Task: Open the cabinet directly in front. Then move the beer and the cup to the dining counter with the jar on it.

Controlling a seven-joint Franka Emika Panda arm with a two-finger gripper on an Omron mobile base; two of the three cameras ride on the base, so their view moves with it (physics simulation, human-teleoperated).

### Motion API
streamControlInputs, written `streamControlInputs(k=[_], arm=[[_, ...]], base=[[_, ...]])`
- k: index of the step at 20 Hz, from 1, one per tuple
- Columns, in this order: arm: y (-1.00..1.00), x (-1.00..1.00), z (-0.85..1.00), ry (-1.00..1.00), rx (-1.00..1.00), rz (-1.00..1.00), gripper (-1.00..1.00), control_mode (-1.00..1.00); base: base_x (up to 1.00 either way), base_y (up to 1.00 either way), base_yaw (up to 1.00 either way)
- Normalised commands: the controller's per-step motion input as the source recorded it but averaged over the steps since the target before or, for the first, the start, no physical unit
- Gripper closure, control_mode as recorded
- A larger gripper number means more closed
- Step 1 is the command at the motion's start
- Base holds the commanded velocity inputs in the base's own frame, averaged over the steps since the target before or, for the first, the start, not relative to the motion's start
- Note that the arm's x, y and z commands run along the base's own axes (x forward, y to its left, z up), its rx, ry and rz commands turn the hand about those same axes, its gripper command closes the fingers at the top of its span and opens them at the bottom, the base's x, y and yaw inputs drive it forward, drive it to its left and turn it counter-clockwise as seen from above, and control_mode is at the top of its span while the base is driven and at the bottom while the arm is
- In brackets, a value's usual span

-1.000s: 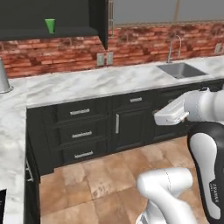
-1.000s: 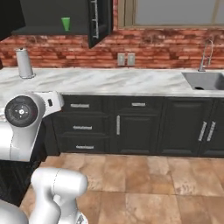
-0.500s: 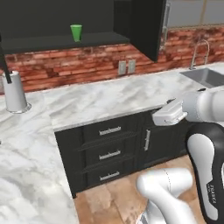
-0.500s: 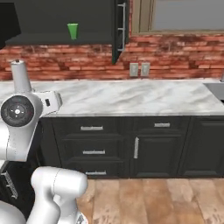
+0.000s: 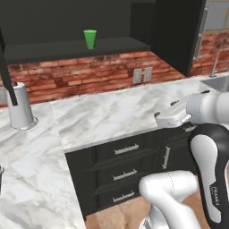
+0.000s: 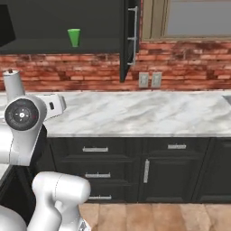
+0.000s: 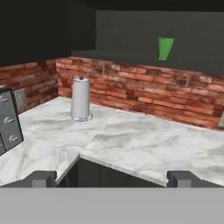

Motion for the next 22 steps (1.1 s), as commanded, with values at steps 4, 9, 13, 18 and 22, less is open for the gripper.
streamControlInputs(k=[4,9,13,18,22], arm=[[0.00,0.00,0.00,0.00,0.00,0.00,-1.00,1.00],[0.00,0.00,0.00,0.00,0.00,0.00,-1.00,1.00],[0.00,0.00,0.00,0.00,0.00,0.00,-1.00,1.00],[0.00,0.00,0.00,0.00,0.00,0.00,-1.00,1.00],[0.00,0.00,0.00,0.00,0.00,0.00,-1.00,1.00]], base=[[0.00,0.00,0.48],[0.12,0.01,0.11],[0.95,0.00,0.00],[0.87,0.00,-0.03],[0.50,0.00,-0.03]])
